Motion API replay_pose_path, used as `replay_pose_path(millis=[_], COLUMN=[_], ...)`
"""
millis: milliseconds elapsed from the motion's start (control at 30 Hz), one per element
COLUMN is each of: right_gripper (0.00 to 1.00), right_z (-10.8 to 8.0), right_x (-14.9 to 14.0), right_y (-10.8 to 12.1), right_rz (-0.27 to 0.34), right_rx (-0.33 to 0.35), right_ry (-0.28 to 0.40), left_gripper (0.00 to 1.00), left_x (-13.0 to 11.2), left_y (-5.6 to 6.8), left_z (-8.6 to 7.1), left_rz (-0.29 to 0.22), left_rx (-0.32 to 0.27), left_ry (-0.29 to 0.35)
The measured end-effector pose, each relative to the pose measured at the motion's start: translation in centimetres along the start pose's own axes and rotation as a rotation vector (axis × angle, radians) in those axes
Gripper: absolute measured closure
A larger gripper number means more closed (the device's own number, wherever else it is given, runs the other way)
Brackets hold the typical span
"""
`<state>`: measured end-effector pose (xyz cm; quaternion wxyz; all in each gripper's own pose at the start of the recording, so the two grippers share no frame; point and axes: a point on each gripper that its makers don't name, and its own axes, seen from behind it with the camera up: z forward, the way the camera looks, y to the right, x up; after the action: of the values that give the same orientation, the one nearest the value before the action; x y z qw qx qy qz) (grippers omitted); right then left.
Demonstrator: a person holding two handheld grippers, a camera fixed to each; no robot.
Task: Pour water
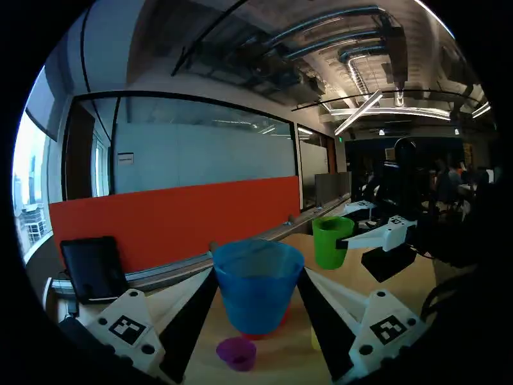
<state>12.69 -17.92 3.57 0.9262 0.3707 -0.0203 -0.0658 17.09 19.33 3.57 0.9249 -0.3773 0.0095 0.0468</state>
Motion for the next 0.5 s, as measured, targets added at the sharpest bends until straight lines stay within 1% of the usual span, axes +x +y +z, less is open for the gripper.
replay_pose_path(millis=[267, 500], right_gripper=[0.08, 0.08], right_z=[0.8, 1.6], right_x=[0.0, -0.1], right_y=[-1.7, -3.7], right_rz=[0.005, 0.005], right_rx=[0.038, 0.085], right_ry=[0.01, 0.013], left_gripper=[0.15, 0.15], left_x=[1.4, 2.7], left_y=[-0.6, -0.9], left_z=[-0.2, -0.3], left_rz=[0.036, 0.087], left_rx=[0.024, 0.041], left_ry=[0.025, 0.04])
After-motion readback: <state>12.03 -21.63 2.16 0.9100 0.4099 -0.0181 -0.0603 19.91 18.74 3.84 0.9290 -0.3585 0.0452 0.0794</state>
